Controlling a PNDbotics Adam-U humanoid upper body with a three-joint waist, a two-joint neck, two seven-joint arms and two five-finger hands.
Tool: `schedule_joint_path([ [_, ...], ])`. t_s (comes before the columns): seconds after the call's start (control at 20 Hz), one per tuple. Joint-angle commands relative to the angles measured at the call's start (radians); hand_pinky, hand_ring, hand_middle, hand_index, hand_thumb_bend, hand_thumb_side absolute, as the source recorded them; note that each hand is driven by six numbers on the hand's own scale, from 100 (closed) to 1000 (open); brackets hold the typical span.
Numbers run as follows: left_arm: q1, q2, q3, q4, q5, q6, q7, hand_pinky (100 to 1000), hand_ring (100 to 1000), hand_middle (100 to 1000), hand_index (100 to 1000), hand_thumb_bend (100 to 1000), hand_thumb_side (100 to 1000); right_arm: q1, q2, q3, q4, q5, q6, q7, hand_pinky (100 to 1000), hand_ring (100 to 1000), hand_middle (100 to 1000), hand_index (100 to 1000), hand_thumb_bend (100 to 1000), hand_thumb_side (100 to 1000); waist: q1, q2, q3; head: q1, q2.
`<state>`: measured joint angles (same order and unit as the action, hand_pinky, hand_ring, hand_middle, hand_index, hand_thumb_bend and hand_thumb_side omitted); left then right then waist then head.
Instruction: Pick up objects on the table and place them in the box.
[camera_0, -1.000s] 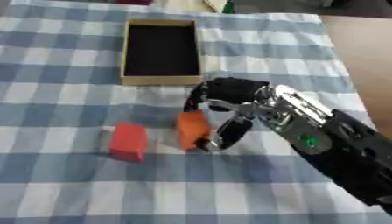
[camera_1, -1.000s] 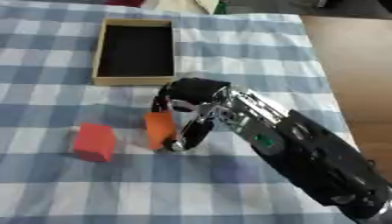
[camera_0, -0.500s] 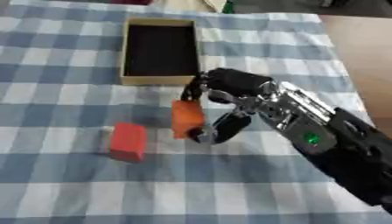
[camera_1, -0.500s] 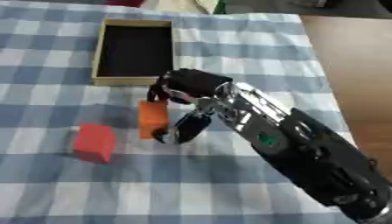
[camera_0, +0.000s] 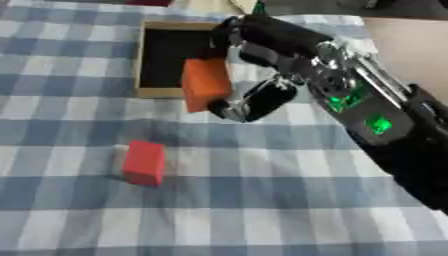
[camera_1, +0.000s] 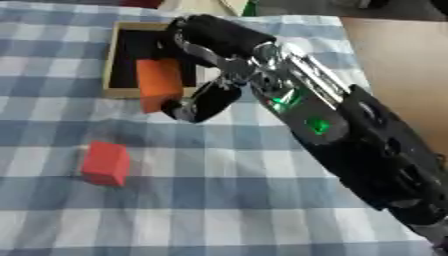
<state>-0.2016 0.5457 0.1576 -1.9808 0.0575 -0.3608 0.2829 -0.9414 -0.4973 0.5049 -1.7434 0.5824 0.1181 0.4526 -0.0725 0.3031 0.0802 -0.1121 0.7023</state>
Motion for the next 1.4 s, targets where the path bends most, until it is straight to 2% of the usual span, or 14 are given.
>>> schedule_joint_path([
  [0.05,-0.007,0.023,0.007,-0.019,0.003,-0.001,-0.003,739,643,640,788,100,851,-0.059,0.006,-0.033,0.044,-0.001,0.0,0.021,820,671,351,559,100,120,0.008,-0.021,0.002,-0.006,-0.008],
  [0.25,-0.008,0.022,0.003,-0.019,0.007,0.001,-0.008,733,643,641,788,100,857,-0.149,0.057,-0.063,0.195,0.016,-0.025,0.009,813,645,357,574,100,125,0.008,-0.02,0.009,-0.015,-0.007],
  [0.5,-0.014,0.021,-0.002,-0.019,0.01,0.001,-0.016,735,641,641,788,100,858,-0.253,0.149,-0.105,0.463,0.119,-0.093,-0.046,810,651,369,582,100,123,0.007,-0.014,0.022,-0.031,-0.009],
  [0.75,-0.021,0.02,-0.008,-0.019,0.013,0.001,-0.022,736,641,641,787,100,861,-0.31,0.226,-0.175,0.682,0.25,-0.153,-0.102,813,661,378,589,100,126,0.005,-0.008,0.038,-0.044,-0.012],
  [0.95,-0.022,0.018,-0.01,-0.019,0.014,0.001,-0.026,736,640,641,787,100,862,-0.33,0.262,-0.218,0.8,0.323,-0.189,-0.132,812,667,384,592,100,133,0.005,-0.004,0.048,-0.049,-0.015],
  [1.2,-0.025,0.015,-0.013,-0.019,0.016,0.002,-0.031,736,640,642,786,100,862,-0.342,0.295,-0.259,0.908,0.395,-0.204,-0.171,812,672,393,597,100,148,0.006,-0.001,0.055,-0.058,-0.02],
  [1.4,-0.025,0.013,-0.013,-0.019,0.016,0.001,-0.032,736,639,642,786,100,860,-0.34,0.313,-0.281,0.977,0.423,-0.231,-0.186,816,686,408,611,100,217,0.008,0.002,0.061,-0.063,-0.023],
])
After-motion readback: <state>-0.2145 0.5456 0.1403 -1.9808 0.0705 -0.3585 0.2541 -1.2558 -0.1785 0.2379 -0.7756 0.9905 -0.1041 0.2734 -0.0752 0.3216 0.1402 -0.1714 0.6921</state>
